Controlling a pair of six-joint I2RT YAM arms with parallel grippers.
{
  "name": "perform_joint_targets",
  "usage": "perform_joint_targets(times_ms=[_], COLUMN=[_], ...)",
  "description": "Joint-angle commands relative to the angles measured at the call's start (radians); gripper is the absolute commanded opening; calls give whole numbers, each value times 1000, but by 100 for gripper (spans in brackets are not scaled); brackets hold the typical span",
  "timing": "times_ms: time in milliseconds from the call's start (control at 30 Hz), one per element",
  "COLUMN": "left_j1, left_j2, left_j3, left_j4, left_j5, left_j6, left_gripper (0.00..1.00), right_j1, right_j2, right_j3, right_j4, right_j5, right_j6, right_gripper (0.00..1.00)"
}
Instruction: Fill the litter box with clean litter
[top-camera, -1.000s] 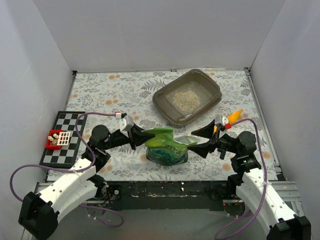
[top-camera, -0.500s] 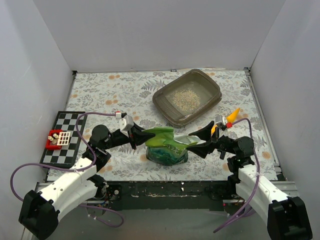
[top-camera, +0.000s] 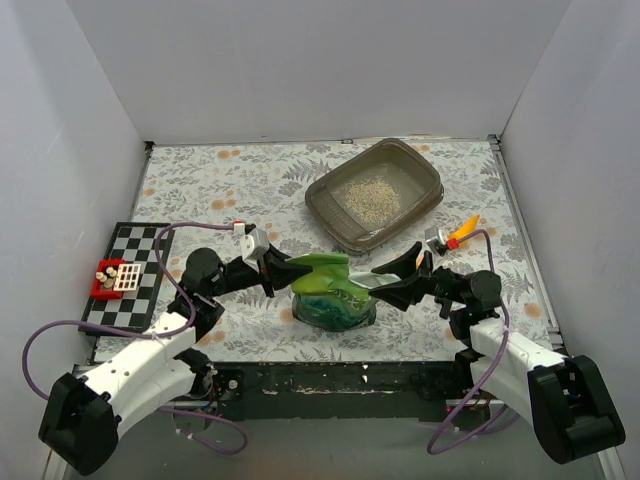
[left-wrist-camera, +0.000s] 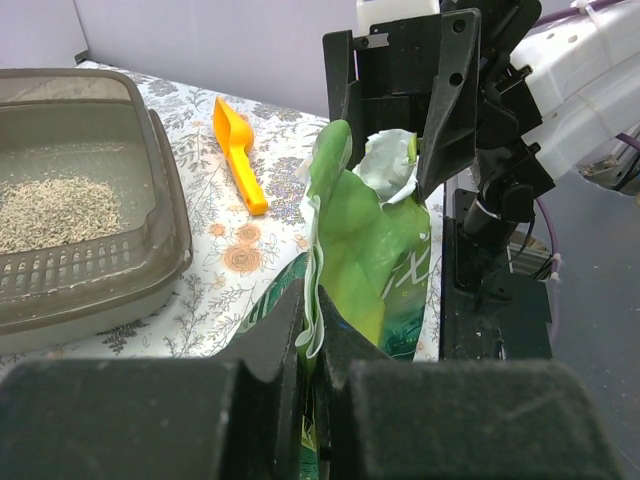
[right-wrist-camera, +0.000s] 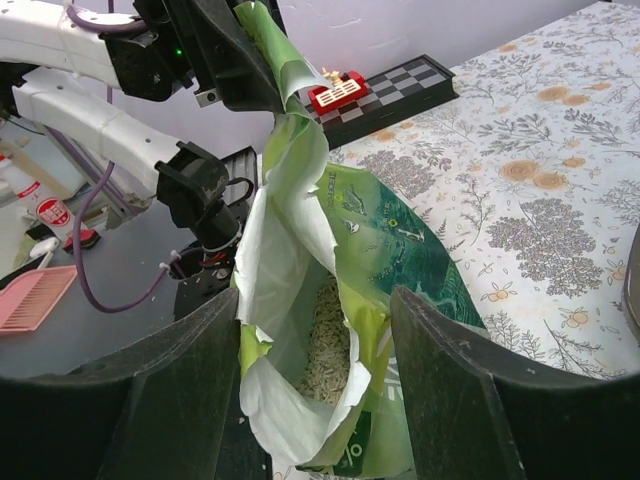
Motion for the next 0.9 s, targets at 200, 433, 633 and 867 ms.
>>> perform_joint_targets(times_ms=[200,433,633,867], left_j1=[8,8,8,8], left_j2=[20,77,171,275], left_j3=[-5,90,300,440], left_j4=[37,2,-174,-389], left_j5=[-2,18,67,334], left_j6=[-8,-8,40,75], left_gripper=[0,0,4,26], right_j1=[20,19,14,3], right_j2=[86,135,-55,-164], right_j3=[19,51,145,191], right_j4=[201,362,-136,-450], right_j5=[-44,-79,-85,-81], right_j6=[71,216,21,-110], right_gripper=[6,1,1,1])
